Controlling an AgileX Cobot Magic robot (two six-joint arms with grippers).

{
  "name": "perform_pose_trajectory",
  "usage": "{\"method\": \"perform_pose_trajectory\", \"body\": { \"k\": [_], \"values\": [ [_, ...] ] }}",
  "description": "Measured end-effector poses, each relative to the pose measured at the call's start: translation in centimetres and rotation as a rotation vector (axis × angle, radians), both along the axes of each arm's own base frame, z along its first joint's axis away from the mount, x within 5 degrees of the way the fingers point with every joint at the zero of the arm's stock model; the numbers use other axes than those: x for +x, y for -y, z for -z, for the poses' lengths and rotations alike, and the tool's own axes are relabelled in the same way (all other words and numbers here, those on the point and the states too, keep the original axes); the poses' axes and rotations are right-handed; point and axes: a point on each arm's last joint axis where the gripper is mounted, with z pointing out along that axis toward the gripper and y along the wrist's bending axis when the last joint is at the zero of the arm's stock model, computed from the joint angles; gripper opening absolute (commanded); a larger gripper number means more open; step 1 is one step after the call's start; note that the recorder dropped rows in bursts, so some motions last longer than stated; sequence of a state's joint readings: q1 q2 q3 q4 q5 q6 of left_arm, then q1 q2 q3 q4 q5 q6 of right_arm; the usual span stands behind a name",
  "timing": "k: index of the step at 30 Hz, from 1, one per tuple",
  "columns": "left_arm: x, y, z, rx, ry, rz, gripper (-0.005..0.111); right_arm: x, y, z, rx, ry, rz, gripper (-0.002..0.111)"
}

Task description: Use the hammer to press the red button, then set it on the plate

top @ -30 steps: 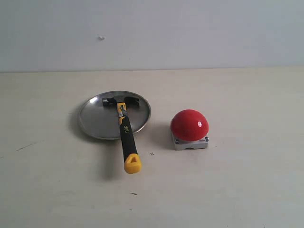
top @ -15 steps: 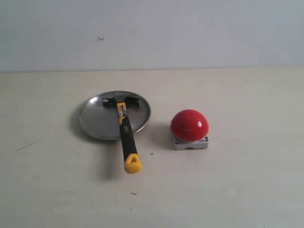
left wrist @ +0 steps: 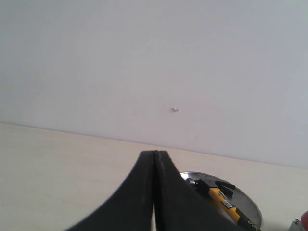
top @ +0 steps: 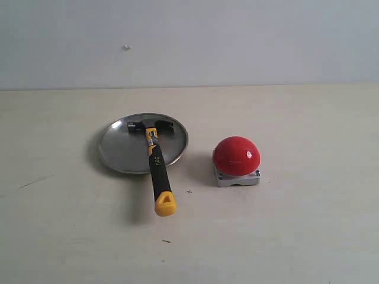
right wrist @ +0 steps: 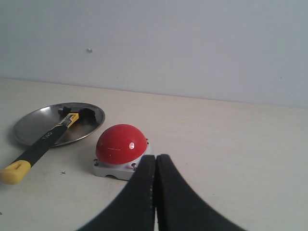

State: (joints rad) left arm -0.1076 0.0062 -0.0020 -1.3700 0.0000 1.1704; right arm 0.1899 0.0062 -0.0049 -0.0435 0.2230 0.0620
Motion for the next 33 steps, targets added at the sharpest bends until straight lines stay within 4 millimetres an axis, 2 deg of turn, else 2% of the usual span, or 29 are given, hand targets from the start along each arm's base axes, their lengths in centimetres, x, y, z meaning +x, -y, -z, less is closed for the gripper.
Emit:
{"method": "perform_pose_trajectory", "body": {
  "k": [33],
  "values": [
    [0.02, -0.26, 0.0, 0.0, 0.0, -0.045, 0.0, 0.0, -0.01, -0.01, 0.004, 0.0, 0.0, 0.0]
  ]
}}
